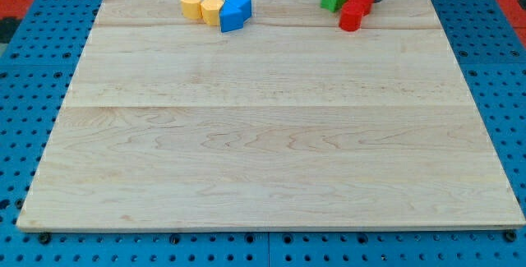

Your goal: Push the red star towards center

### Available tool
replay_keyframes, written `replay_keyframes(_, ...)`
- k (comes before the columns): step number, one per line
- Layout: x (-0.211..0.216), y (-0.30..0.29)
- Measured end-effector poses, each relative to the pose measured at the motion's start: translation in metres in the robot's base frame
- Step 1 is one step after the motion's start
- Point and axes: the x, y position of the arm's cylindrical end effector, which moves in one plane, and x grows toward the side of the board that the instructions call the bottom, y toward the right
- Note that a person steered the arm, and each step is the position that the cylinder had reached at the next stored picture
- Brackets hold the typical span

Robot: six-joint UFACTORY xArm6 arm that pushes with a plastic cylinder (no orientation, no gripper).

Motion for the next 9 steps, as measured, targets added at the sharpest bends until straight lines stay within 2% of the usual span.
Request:
replay_keyframes(1,0.034,-0.034)
replay_keyframes(2,0.091,-0.04)
replay_keyframes(3,0.087,-0.045)
replay_keyframes(4,0.047,-0.04)
replay_keyframes(5,0.046,-0.095)
replay_keyframes(7,0.086,-0.141)
replay_keyframes(8,0.026,-0.128)
replay_keyframes(9,0.019,-0.17)
